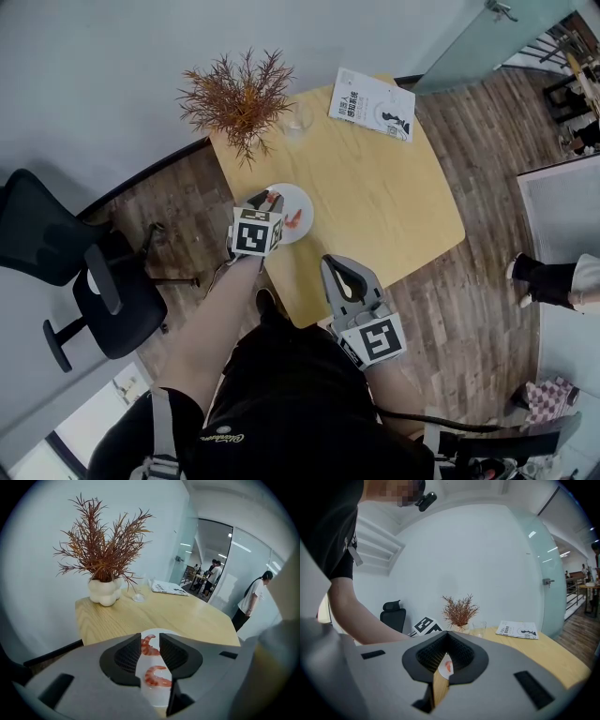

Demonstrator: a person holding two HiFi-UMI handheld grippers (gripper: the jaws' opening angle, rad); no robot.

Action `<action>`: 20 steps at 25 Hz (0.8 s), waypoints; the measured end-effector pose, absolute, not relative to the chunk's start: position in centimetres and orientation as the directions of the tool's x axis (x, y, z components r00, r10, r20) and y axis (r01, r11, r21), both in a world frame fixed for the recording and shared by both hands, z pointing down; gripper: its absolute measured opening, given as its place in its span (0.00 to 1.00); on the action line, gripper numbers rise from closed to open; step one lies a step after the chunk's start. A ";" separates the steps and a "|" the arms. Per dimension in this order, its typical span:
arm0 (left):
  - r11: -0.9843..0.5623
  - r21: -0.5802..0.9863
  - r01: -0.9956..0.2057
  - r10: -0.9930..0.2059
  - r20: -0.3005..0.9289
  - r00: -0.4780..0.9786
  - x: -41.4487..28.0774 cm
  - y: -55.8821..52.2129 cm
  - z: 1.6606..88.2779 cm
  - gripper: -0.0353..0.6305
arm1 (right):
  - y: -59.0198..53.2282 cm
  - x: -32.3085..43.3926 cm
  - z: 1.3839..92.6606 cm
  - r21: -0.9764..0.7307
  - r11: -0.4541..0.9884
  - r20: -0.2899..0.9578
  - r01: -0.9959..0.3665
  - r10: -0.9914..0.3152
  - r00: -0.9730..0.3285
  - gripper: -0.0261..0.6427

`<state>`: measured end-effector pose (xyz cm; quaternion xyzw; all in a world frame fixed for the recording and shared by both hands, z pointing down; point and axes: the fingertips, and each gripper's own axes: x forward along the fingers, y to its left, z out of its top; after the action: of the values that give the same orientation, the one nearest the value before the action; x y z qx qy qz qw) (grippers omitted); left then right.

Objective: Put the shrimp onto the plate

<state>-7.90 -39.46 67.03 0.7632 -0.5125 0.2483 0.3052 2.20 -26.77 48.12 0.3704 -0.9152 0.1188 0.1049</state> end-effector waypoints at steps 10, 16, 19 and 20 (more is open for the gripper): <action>-0.327 0.178 -0.928 -0.619 0.701 0.353 -7.3 -39.1 67.6 0.38 | -26.3 2.4 48.1 -0.135 0.694 0.282 -0.707 -0.657 -0.699 0.04; -0.324 0.178 -0.929 -0.630 0.692 0.352 -7.5 -39.2 67.2 0.38 | -26.3 2.4 48.0 -0.134 0.697 0.283 -0.705 -0.654 -0.701 0.04; -0.319 0.185 -0.929 -0.638 0.684 0.355 -7.7 -39.2 66.7 0.38 | -26.4 2.3 48.0 -0.135 0.698 0.281 -0.703 -0.654 -0.703 0.04; -0.320 0.188 -0.929 -0.640 0.679 0.358 -7.8 -39.2 66.4 0.38 | -26.4 2.3 48.0 -0.135 0.699 0.280 -0.702 -0.653 -0.704 0.04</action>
<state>-7.75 -39.18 66.43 0.7726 -0.5077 0.2514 0.2866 2.26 -26.43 48.01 0.3702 -0.9156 0.1163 0.1058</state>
